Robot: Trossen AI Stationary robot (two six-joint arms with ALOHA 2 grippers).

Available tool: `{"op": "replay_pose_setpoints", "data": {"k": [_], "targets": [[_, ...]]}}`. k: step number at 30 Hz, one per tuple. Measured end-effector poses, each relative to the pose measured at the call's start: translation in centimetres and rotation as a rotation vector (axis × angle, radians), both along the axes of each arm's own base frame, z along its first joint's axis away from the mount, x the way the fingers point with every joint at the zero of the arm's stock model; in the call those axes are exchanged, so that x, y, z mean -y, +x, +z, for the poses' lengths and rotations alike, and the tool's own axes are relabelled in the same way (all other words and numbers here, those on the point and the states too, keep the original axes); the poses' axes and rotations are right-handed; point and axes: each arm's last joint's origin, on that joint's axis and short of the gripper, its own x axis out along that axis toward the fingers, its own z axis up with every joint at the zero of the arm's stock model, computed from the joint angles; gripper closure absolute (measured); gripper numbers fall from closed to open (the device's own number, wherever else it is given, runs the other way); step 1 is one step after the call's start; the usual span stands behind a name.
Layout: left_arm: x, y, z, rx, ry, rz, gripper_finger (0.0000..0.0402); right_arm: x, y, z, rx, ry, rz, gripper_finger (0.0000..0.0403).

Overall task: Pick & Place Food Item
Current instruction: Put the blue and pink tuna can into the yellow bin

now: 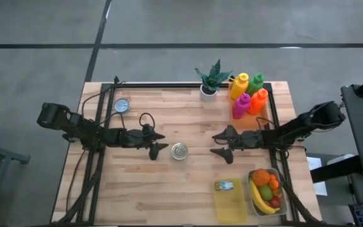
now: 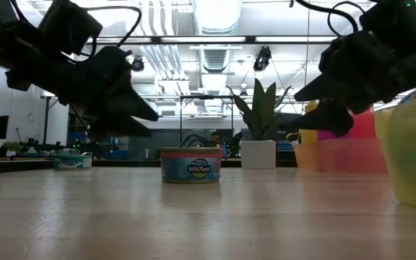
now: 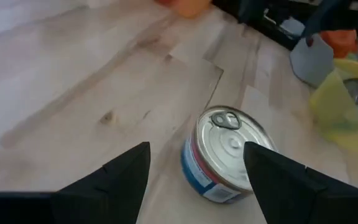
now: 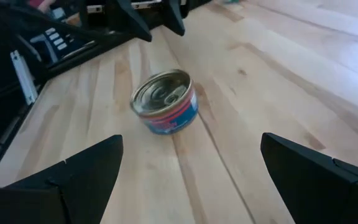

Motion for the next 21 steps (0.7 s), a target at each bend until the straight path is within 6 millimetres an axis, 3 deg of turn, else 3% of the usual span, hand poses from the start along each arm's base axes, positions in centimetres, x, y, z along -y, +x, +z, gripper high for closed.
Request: {"op": "replay_pose_setpoints", "data": {"k": [6, 14, 21], "targets": [[0.1, 0.2, 0.1, -0.019, 0.234, -0.138, 0.0138, 0.1, 1.0, -1.3, -0.020, -0.023, -0.048, 0.0024], [0.4, 0.4, -1.6, -0.073, 0.221, -0.267, 0.0138, -0.1, 4.8, -1.7, -0.072, -0.246, 0.013, 0.0024], [0.5, 1.1, -1.5, 0.015, 0.223, -0.260, 0.0138, -0.2, 6.3, -2.3, -0.093, -0.248, -0.004, 0.0024]]}}
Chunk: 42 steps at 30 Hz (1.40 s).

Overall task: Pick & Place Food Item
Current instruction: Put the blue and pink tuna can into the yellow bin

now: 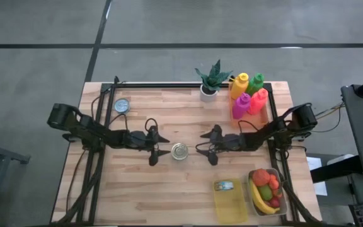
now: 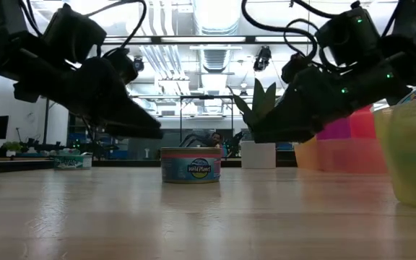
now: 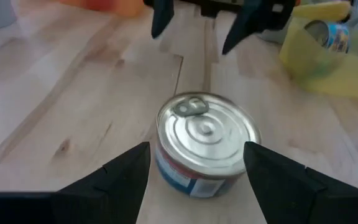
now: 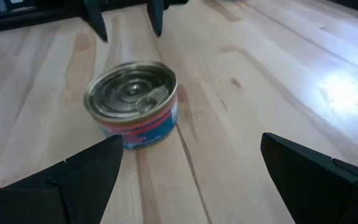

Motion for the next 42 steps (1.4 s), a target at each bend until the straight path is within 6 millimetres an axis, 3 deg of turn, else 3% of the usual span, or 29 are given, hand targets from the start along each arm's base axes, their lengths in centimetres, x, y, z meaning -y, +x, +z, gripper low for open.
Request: {"op": "replay_pose_setpoints", "data": {"k": [16, 28, 42], "targets": [[0.0, 0.0, 0.1, 0.009, -0.012, 0.005, 0.0138, -0.2, 0.3, 0.7, 0.037, 0.087, 0.008, 0.0024], [0.0, 0.1, 0.2, 0.028, -0.041, 0.009, 0.0138, -0.3, 0.8, 0.8, -0.013, 0.004, 0.031, 0.0028], [0.2, 0.7, 0.7, 0.045, -0.042, -0.025, 0.0138, -0.3, 1.2, 1.1, -0.011, -0.020, 0.040, 0.0145]]}}
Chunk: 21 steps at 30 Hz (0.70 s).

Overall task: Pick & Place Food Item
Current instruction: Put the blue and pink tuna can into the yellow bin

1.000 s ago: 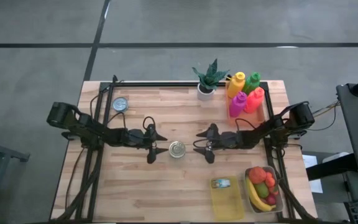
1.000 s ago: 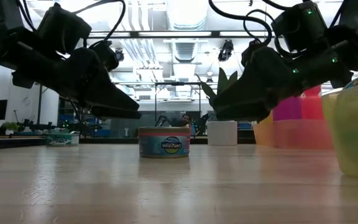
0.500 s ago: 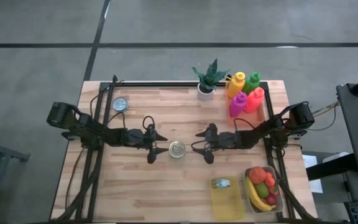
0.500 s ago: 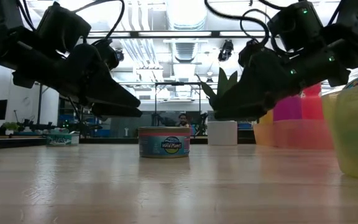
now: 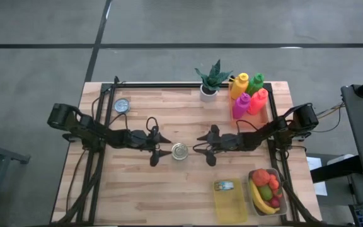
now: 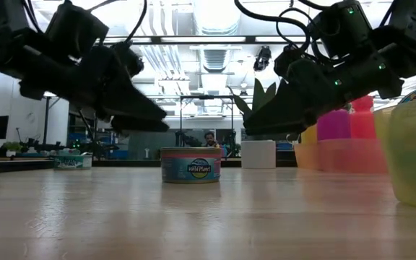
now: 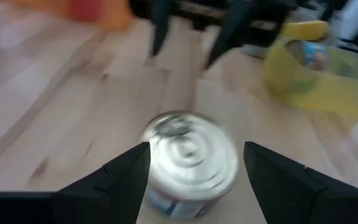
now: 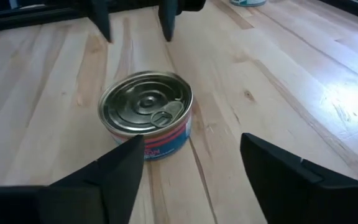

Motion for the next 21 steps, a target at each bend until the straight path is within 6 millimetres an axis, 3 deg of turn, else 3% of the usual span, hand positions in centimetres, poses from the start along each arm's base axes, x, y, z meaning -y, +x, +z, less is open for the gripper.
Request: {"op": "replay_pose_setpoints", "data": {"k": [5, 10, 21], "targets": [[0.3, 1.3, 0.5, -0.059, 0.091, -0.098, 0.0138, 0.0, 0.0, 0.0, 0.000, -0.001, 0.000, 0.0174], [-0.2, 1.1, -0.4, -0.207, 0.157, -0.039, 0.0138, 0.0, 0.0, 0.0, 0.000, 0.000, -0.001, 0.0195], [-1.1, 1.1, -0.2, -0.154, 0.160, 0.001, 0.0138, 0.0, 0.0, 0.0, 0.000, -0.001, -0.001, 0.0213]]}}
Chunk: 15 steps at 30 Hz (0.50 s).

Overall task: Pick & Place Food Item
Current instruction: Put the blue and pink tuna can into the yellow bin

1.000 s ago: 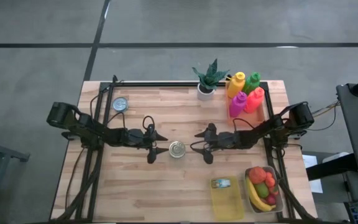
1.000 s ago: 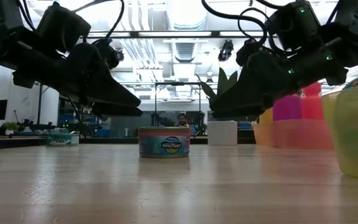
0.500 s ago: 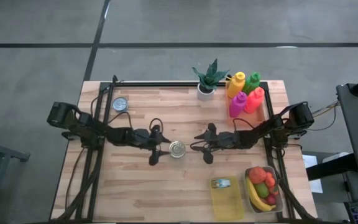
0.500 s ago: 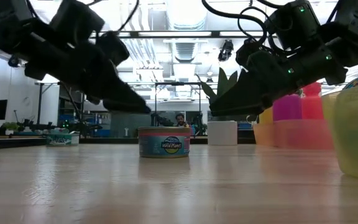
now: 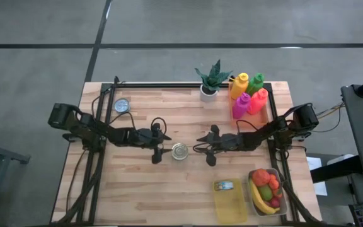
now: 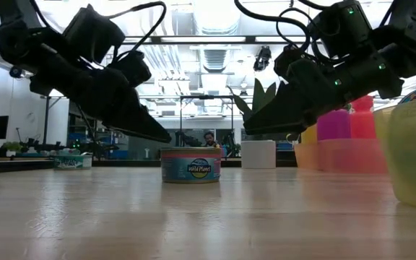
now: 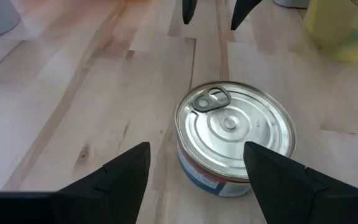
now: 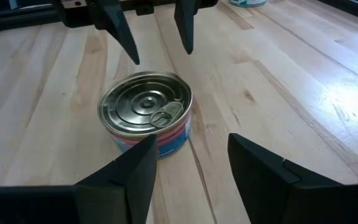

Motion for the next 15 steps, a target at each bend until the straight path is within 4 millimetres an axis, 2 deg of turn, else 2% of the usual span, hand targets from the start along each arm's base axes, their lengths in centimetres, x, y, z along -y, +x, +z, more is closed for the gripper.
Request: {"op": "replay_pose_setpoints", "data": {"k": [7, 15], "targets": [[-0.2, 0.1, -0.2, 0.003, 0.018, -0.002, 0.0138, 0.0, 0.0, 0.0, 0.000, 0.000, 0.000, 0.0213], [-0.2, 1.1, -2.3, 0.032, -0.019, 0.017, 0.0138, 0.0, 0.0, 0.0, 0.000, 0.001, 0.000, 0.0213]]}}
